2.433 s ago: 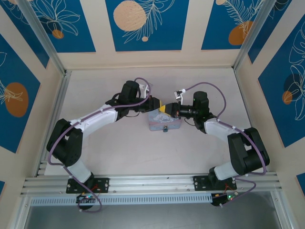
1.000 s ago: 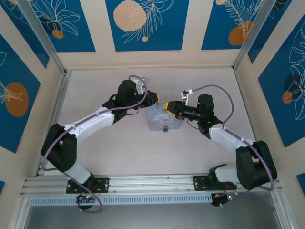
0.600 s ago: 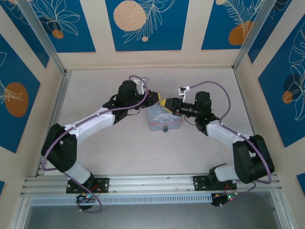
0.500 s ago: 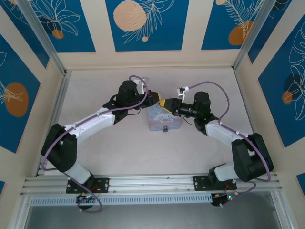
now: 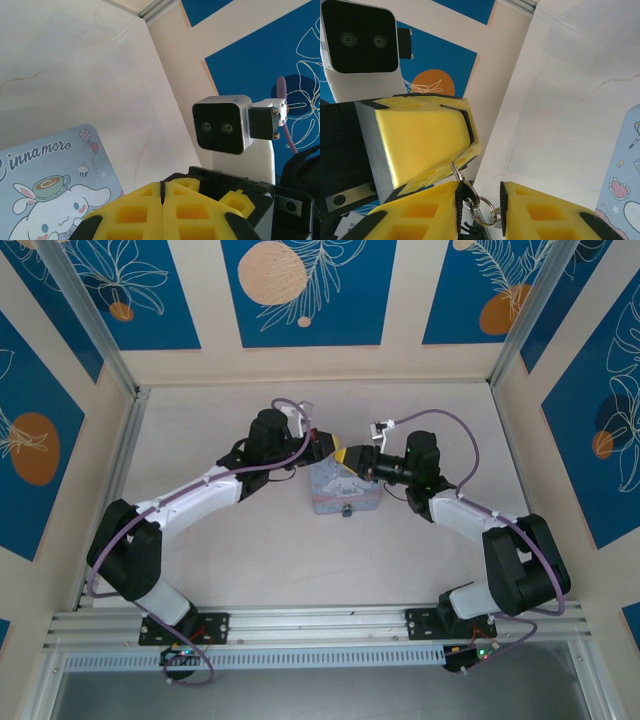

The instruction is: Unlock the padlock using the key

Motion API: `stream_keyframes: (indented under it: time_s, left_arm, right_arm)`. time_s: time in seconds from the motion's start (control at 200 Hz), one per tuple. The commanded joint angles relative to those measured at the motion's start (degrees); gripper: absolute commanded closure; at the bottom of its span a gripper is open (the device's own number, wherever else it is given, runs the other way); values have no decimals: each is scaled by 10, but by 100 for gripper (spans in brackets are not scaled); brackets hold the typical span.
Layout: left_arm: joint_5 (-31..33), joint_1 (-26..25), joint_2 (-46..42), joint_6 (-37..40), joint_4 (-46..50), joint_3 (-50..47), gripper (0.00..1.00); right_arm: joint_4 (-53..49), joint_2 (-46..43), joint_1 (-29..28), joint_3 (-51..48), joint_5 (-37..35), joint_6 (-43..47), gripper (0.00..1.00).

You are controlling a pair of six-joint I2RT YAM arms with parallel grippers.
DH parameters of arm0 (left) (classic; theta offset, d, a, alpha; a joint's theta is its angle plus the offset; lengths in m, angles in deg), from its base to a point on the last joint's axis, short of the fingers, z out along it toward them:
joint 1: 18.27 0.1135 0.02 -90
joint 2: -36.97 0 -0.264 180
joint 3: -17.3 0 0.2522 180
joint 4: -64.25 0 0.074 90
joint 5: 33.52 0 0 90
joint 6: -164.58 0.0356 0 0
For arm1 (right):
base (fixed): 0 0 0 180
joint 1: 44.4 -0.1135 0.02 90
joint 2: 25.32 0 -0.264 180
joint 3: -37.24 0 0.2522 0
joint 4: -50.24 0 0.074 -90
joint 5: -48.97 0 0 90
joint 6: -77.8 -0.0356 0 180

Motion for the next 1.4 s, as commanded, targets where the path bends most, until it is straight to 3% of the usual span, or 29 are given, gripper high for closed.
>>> stream_keyframes:
  time_s: [0.0, 0.145, 0.295, 0.415, 0.53, 0.58, 0.695, 0.965, 1.225, 1.395]
  left_arm:
    - [3, -8, 4, -5, -15, 3, 100]
    - [4, -8, 8, -6, -14, 4, 100]
    - [5, -9, 10, -8, -13, 4, 100]
    - [19, -9, 7, -5, 24, 19, 100]
    - [52, -7, -4, 7, 100, 42, 70]
    - [64, -4, -9, 10, 140, 56, 48]
    - [77, 3, -15, 15, 228, 94, 28]
    - [47, 9, 30, 7, 427, 209, 25]
    - [22, 9, 78, -49, 475, 248, 30]
    - [10, 8, 101, -71, 477, 254, 38]
  right_arm:
    - [13, 10, -5, 21, 10, 0, 74]
    - [16, 13, -10, 25, 15, 0, 80]
    - [11, 13, -13, 25, 16, 2, 100]
    - [-11, 6, -13, 25, 11, 13, 100]
    - [-97, -15, -12, 31, -13, 59, 100]
    - [-148, -26, -12, 37, -29, 84, 100]
    - [-251, -46, -14, 57, -67, 148, 100]
    - [-386, -67, -45, 103, -167, 248, 100]
    - [-453, -85, -126, 135, -335, 339, 100]
    - [-463, -90, -156, 145, -385, 368, 100]
